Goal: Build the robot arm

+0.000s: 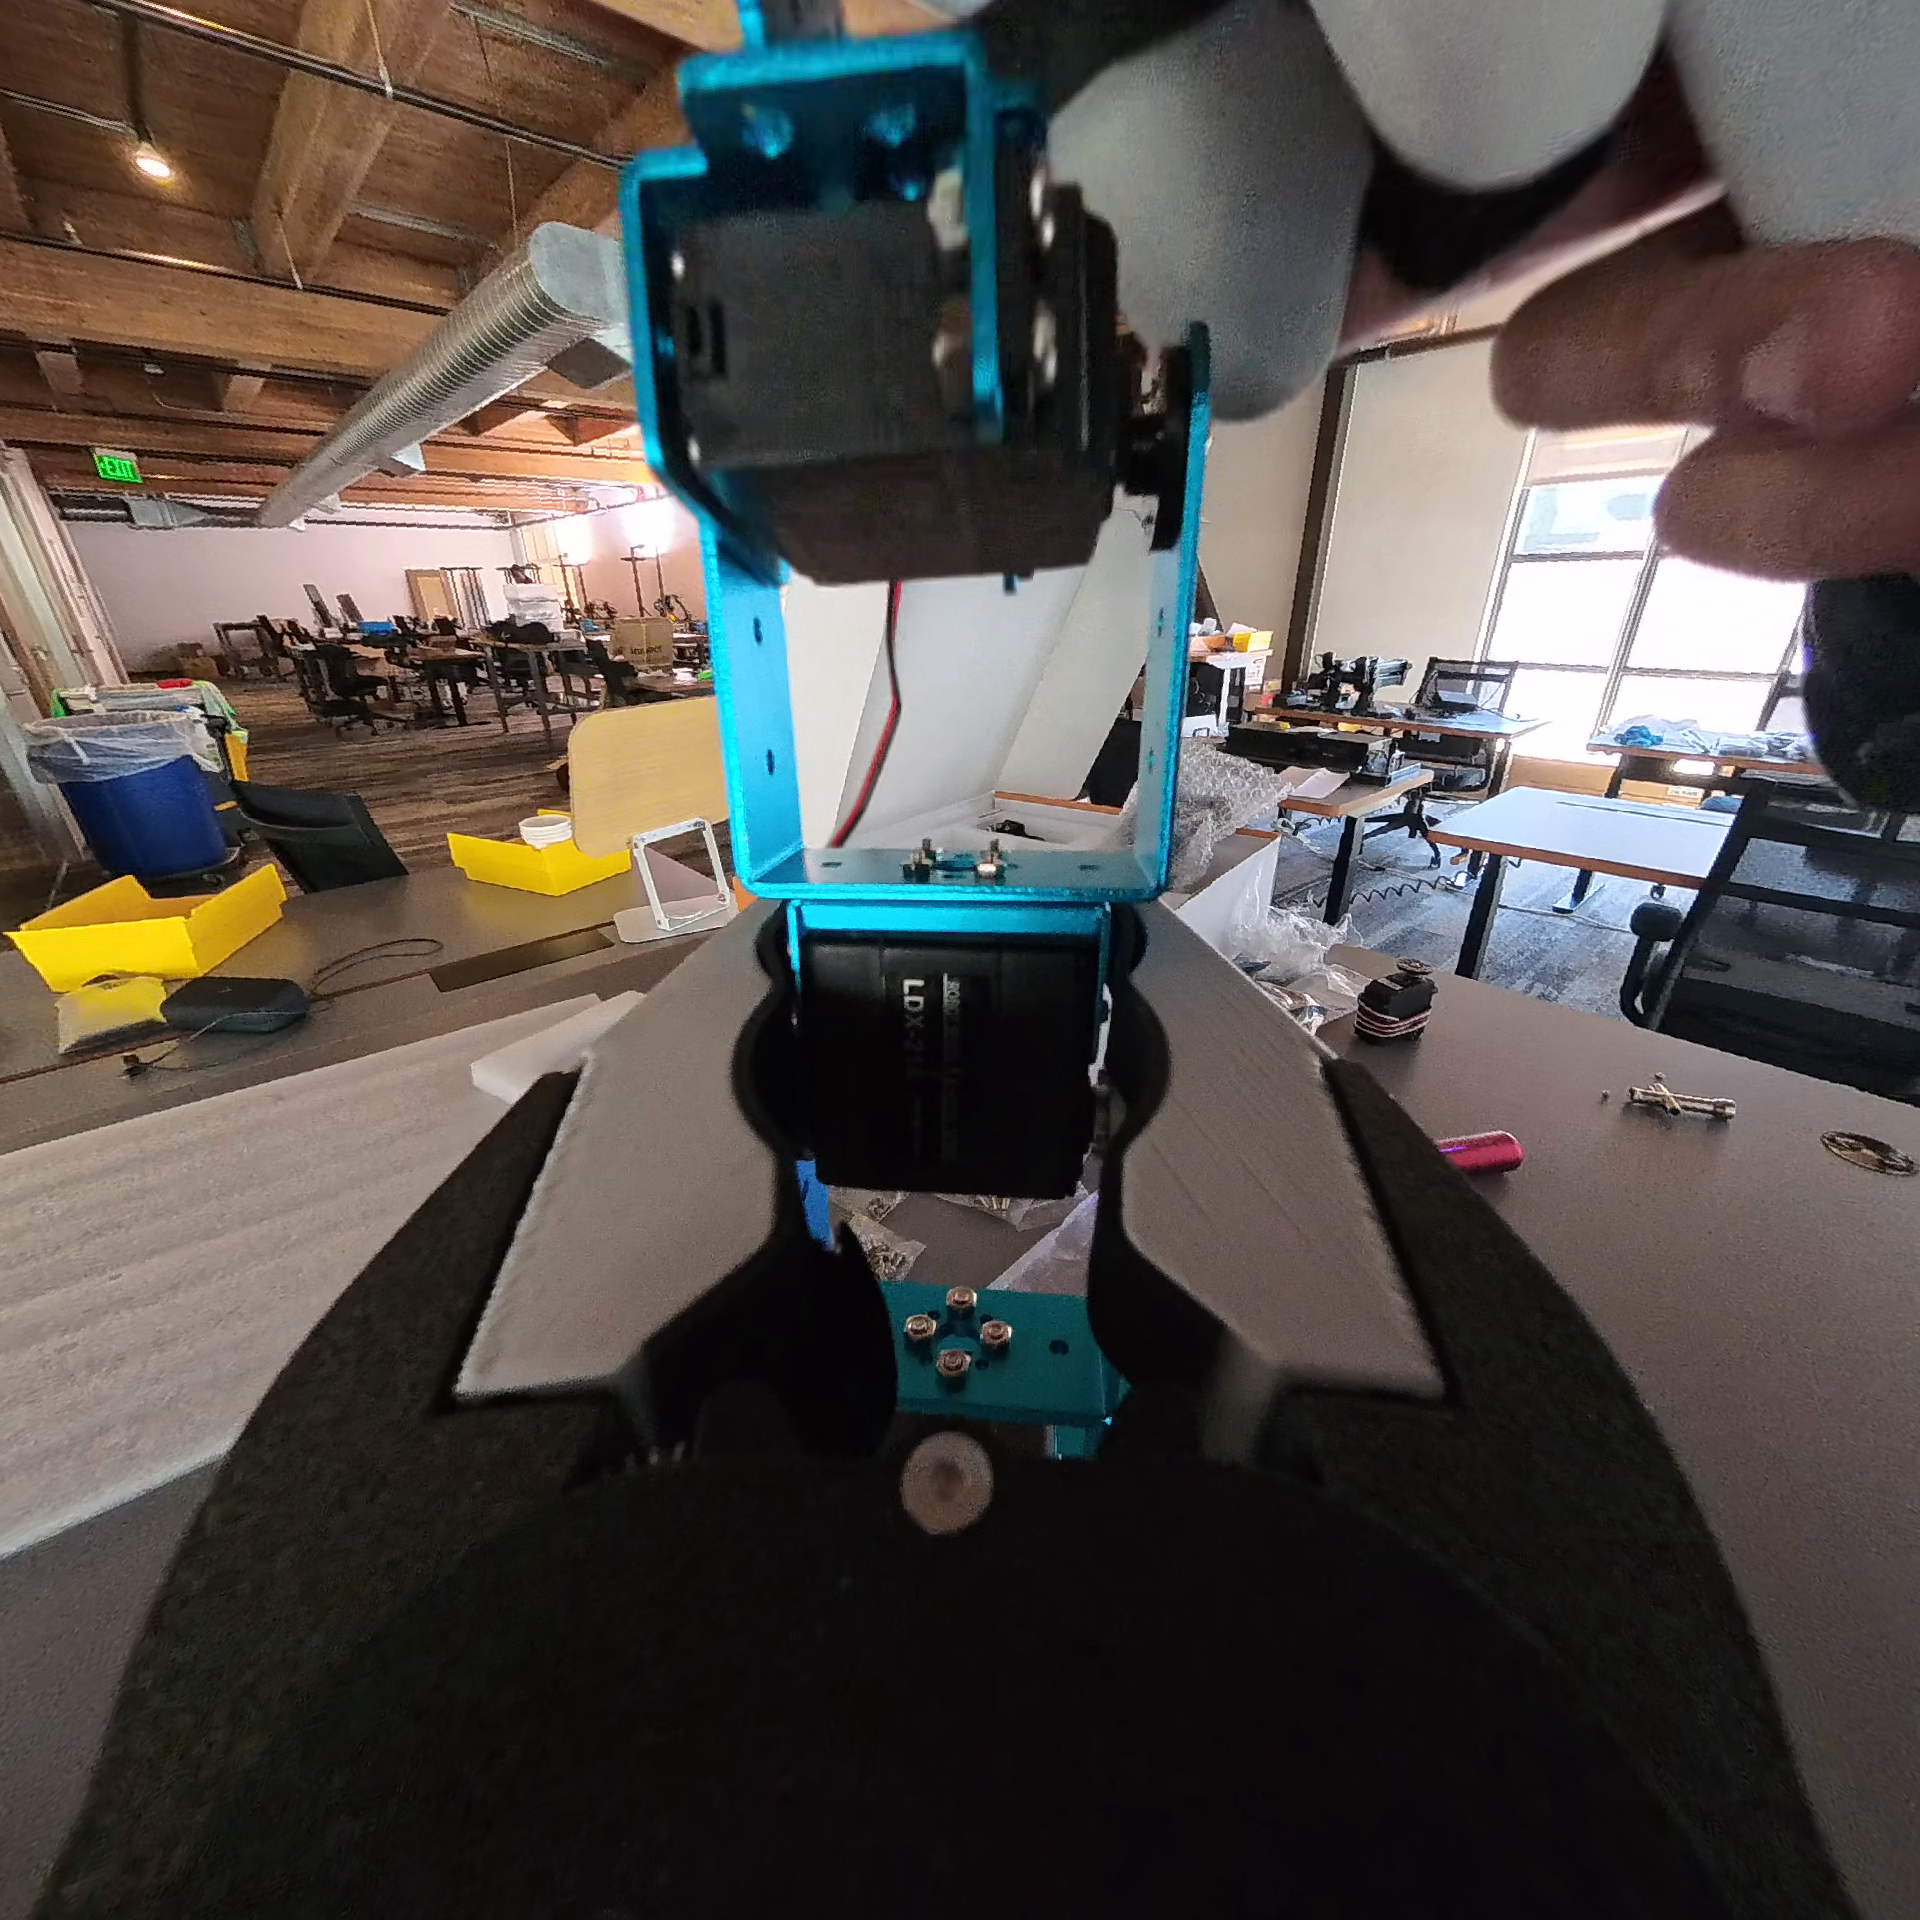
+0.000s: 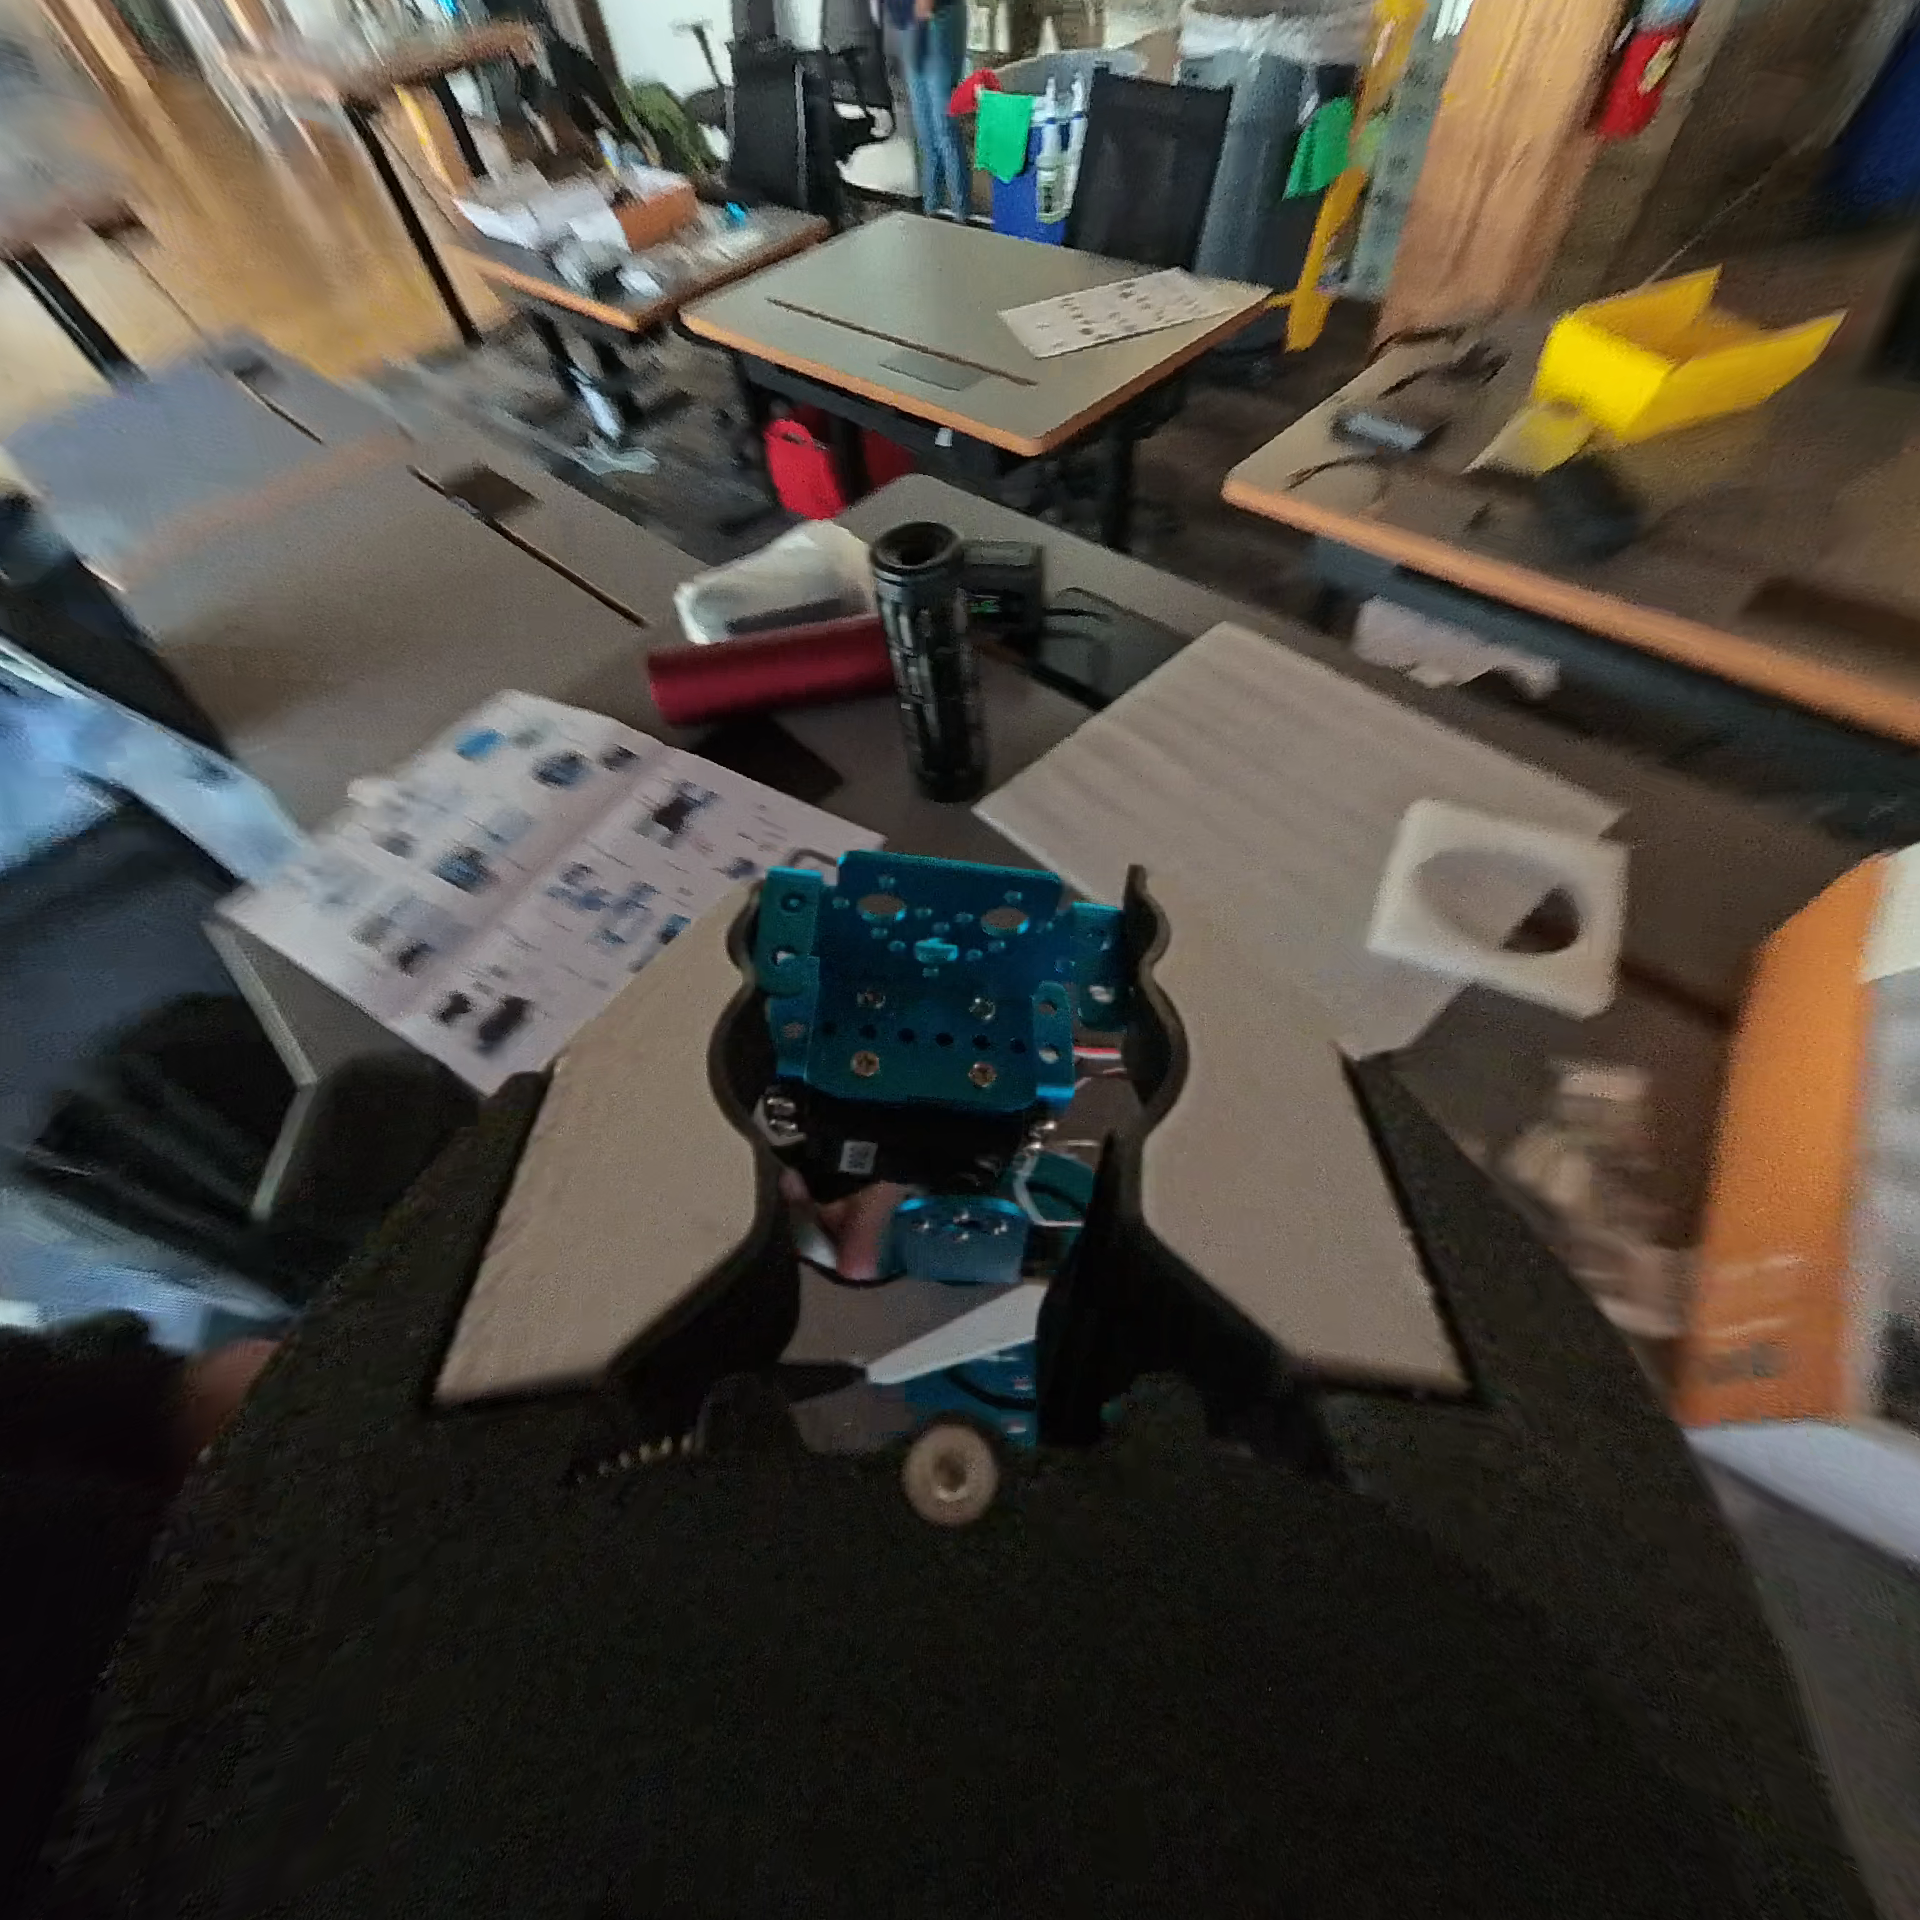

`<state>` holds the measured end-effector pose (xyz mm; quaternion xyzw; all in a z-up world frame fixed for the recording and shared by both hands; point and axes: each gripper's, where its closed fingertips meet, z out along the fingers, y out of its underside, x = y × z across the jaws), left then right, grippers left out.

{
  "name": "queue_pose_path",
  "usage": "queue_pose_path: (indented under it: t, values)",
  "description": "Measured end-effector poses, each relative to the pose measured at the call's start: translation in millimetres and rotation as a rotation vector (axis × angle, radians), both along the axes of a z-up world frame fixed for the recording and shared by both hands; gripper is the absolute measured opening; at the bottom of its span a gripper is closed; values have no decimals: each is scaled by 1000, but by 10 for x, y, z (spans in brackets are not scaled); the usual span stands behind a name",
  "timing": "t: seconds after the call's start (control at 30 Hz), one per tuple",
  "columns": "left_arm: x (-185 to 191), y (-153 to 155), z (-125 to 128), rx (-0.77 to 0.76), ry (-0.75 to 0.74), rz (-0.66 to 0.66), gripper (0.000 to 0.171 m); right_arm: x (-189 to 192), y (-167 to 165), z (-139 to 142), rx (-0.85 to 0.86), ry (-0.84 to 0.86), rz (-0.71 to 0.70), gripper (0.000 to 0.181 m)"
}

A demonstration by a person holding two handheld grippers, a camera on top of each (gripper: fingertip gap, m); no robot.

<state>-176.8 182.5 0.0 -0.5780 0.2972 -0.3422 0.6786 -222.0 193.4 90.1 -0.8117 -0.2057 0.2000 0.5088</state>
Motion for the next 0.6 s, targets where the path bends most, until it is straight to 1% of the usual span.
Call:
queue_pose_path:
  t: [0.1,0.2,0.27,0.33,0.43,0.5,0.6]
  values:
    - [7,-2,1,9,3,4,57,85,48,-13,-136,248,22,67]
    - [8,-12,3,21,4,10,57,127,73,-33,-238,453,58,67]
    - [0,-24,2,26,5,14,57,132,70,-45,-287,552,79,66]
    - [-9,-30,2,29,4,15,57,129,70,-45,-287,584,88,66]
    - [-24,-21,1,25,3,11,57,55,39,-18,-141,429,86,67]
    - [-29,-31,-2,21,6,-1,56,9,8,-12,1,231,86,66]
    - [-12,-46,-6,19,17,-18,57,-38,-46,-1,159,-56,85,66]
